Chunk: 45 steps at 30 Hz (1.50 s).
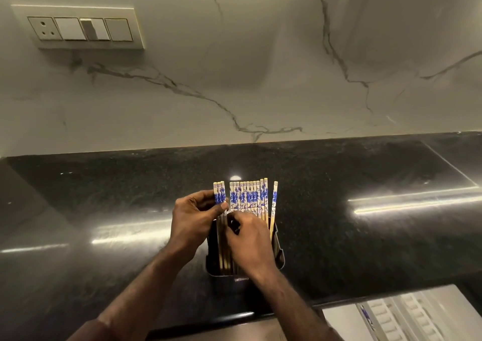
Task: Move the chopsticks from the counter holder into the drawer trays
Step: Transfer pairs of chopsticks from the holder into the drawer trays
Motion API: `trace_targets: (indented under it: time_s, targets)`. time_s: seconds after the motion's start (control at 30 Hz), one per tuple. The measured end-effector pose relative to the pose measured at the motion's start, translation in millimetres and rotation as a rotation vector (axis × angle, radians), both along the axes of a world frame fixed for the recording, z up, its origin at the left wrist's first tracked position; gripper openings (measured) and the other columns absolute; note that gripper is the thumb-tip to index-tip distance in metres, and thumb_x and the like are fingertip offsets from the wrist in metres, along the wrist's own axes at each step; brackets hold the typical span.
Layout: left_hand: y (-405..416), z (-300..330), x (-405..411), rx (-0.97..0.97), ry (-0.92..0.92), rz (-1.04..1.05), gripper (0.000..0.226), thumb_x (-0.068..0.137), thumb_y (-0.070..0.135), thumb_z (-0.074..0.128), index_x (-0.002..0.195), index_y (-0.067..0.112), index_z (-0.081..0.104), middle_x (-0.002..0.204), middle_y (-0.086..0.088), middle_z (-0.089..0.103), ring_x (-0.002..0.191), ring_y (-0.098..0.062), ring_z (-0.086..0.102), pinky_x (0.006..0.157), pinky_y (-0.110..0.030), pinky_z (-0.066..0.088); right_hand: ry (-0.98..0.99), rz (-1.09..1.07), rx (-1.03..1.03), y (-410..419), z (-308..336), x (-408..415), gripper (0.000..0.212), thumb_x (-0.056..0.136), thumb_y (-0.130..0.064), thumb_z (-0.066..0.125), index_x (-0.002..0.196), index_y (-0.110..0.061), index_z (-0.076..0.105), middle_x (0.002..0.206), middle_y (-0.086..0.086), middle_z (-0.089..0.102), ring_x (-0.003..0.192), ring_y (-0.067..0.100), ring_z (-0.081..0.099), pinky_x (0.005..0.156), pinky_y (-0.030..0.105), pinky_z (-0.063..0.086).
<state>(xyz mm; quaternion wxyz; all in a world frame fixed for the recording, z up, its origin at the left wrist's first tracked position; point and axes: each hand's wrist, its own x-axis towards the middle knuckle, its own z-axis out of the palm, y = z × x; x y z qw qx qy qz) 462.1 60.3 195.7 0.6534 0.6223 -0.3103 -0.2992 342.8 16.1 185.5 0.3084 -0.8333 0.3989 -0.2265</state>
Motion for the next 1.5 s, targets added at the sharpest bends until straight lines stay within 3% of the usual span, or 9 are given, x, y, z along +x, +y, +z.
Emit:
trace_targets:
  time_s: [0.07, 0.2, 0.33, 0.63, 0.83, 0.97, 1.2, 1.4, 1.5]
  targets:
    - [3.9, 13.2, -0.6, -0.035, -0.016, -0.021, 0.031, 0.074, -0.006, 0.075, 0.092, 0.019, 0.074, 0.087, -0.002, 0.078, 0.083, -0.018, 0.075, 0.069, -0.022, 0.058, -0.047, 0.022, 0.043, -2.3, 8.5, -2.4, 0.014, 0.093, -0.029, 0.062, 0.100, -0.020, 0.071, 0.093, -0.006, 0.070, 0.084, 0.005, 0.061, 0.078, 0.024, 0.052]
    - [16.0, 52.1, -1.0, -0.091, -0.107, -0.095, 0.032, 0.076, -0.005, 0.072, 0.099, 0.016, 0.071, 0.092, -0.002, 0.077, 0.087, -0.019, 0.075, 0.074, -0.025, 0.059, -0.125, 0.109, 0.196, -2.8, 33.9, -9.9, 0.021, 0.088, -0.026, 0.070, 0.109, -0.024, 0.070, 0.099, -0.009, 0.072, 0.084, -0.006, 0.062, 0.072, 0.007, 0.045]
    - [35.2, 97.9, -5.2, -0.170, -0.141, -0.157, 0.033, 0.078, -0.006, 0.070, 0.108, 0.008, 0.068, 0.097, -0.008, 0.076, 0.090, -0.023, 0.074, 0.078, -0.031, 0.060, -0.189, 0.189, 0.257, 6.6, 68.1, -21.4, 0.022, 0.088, -0.022, 0.070, 0.110, -0.021, 0.069, 0.104, -0.004, 0.073, 0.097, 0.004, 0.066, 0.089, 0.028, 0.053]
    - [92.4, 164.1, -52.5, -0.344, -0.053, -0.234, 0.038, 0.068, 0.008, 0.072, 0.105, 0.013, 0.068, 0.095, -0.007, 0.077, 0.088, -0.024, 0.074, 0.076, -0.031, 0.060, -0.197, 0.260, 0.167, 57.6, 118.0, -93.3, 0.023, 0.089, -0.016, 0.068, 0.111, -0.016, 0.067, 0.103, -0.001, 0.071, 0.094, 0.008, 0.069, 0.088, 0.031, 0.057]
    - [100.2, 151.7, -126.2, -0.312, -0.037, -0.268, 0.058, 0.076, 0.002, 0.072, 0.126, 0.026, 0.056, 0.091, 0.002, 0.078, 0.085, -0.017, 0.075, 0.069, -0.027, 0.060, -0.166, 0.147, 0.178, 88.5, 119.8, -181.2, 0.017, 0.088, -0.017, 0.069, 0.103, -0.025, 0.071, 0.101, -0.003, 0.074, 0.094, 0.008, 0.071, 0.091, 0.040, 0.056]
    - [96.3, 140.7, -193.6, -0.311, -0.050, -0.378, 0.073, 0.068, 0.014, 0.074, 0.134, 0.032, 0.050, 0.094, -0.004, 0.077, 0.091, -0.019, 0.074, 0.081, -0.036, 0.059, -0.127, -0.002, 0.213, 96.9, 119.7, -258.1, 0.010, 0.087, -0.017, 0.071, 0.096, -0.021, 0.073, 0.092, 0.002, 0.076, 0.086, 0.012, 0.073, 0.089, 0.043, 0.058]
    - [61.4, 111.3, -344.0, -0.262, 0.037, -0.487, 0.057, 0.078, 0.003, 0.072, 0.129, 0.023, 0.055, 0.092, -0.003, 0.077, 0.087, -0.019, 0.075, 0.075, -0.031, 0.061, -0.088, -0.177, 0.284, 97.1, 107.5, -411.0, 0.017, 0.086, -0.016, 0.071, 0.102, -0.009, 0.073, 0.094, 0.007, 0.075, 0.087, 0.017, 0.073, 0.087, 0.039, 0.059]
    - [23.2, 74.6, -462.4, -0.146, 0.121, -0.448, 0.055, 0.080, -0.001, 0.071, 0.129, 0.020, 0.057, 0.097, -0.010, 0.076, 0.090, -0.023, 0.074, 0.083, -0.044, 0.059, -0.145, -0.266, 0.436, 73.9, 76.0, -525.8, 0.007, 0.086, -0.013, 0.072, 0.092, -0.014, 0.074, 0.090, 0.011, 0.076, 0.084, 0.023, 0.075, 0.085, 0.041, 0.059]
    - [6.0, 52.0, -499.7, -0.084, 0.107, -0.400, 0.056, 0.082, 0.004, 0.071, 0.132, 0.020, 0.054, 0.103, -0.008, 0.074, 0.091, -0.019, 0.074, 0.081, -0.040, 0.060, -0.135, -0.281, 0.534, 56.4, 57.4, -557.9, 0.005, 0.086, -0.012, 0.072, 0.089, -0.016, 0.073, 0.089, 0.011, 0.076, 0.081, 0.022, 0.074, 0.084, 0.044, 0.060]
